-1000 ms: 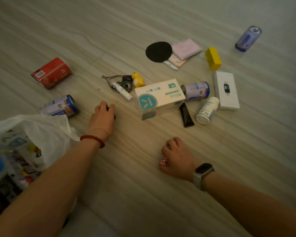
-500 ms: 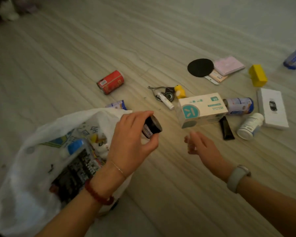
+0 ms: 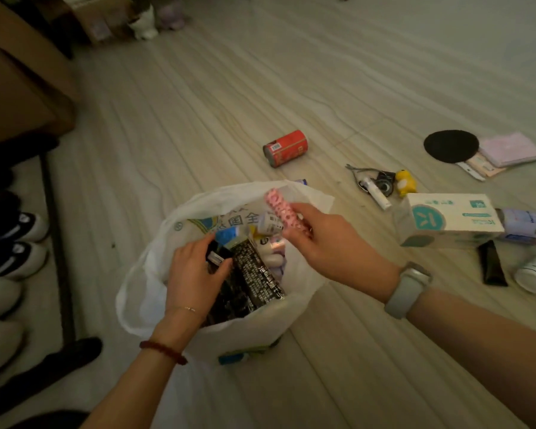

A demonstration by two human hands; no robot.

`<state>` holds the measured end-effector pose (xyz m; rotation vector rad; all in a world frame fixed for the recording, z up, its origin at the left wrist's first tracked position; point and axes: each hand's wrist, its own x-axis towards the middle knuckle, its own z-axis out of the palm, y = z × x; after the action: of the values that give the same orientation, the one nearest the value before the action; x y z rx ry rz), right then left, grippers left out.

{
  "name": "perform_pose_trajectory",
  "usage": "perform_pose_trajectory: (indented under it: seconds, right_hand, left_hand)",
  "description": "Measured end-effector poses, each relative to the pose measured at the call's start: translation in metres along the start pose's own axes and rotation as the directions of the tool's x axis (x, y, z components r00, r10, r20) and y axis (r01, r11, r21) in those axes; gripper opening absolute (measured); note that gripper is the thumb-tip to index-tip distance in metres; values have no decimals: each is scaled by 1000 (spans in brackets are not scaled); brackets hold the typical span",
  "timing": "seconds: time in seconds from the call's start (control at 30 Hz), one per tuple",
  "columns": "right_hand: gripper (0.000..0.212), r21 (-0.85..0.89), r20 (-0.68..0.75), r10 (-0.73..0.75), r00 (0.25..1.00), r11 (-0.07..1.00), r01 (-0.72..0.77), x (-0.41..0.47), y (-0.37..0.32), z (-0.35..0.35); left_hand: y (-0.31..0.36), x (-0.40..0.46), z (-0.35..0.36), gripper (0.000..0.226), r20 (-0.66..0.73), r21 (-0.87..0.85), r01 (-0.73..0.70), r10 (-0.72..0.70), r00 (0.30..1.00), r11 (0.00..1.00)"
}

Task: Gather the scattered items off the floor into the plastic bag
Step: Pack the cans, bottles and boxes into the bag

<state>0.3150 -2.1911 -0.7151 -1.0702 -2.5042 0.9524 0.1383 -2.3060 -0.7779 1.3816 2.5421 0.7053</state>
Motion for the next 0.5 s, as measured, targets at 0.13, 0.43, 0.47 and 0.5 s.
perform_pose_trajectory:
  seconds: [0.13,0.43,0.47,0.5]
  right_hand:
    - [28,-362,42,-2,999,932,17,13,2,39]
    - [45,-316,-112,-296,949,916,248,2,0,38]
    - [41,-312,-151,-333,931,909,275,0,7,32]
    - [36,-304,-194,-346,918,911,279,-1,16,26]
  left_hand:
    - [-11,1,14,42,29,36,-25,24,999,999]
    - [19,10,2,40,-212,-133,-278,247,946,951]
    - [28,15,0,38,-240,-143,-314,275,931,939]
    - [38,22,-2,36,-261,-146,-343,298,918,928]
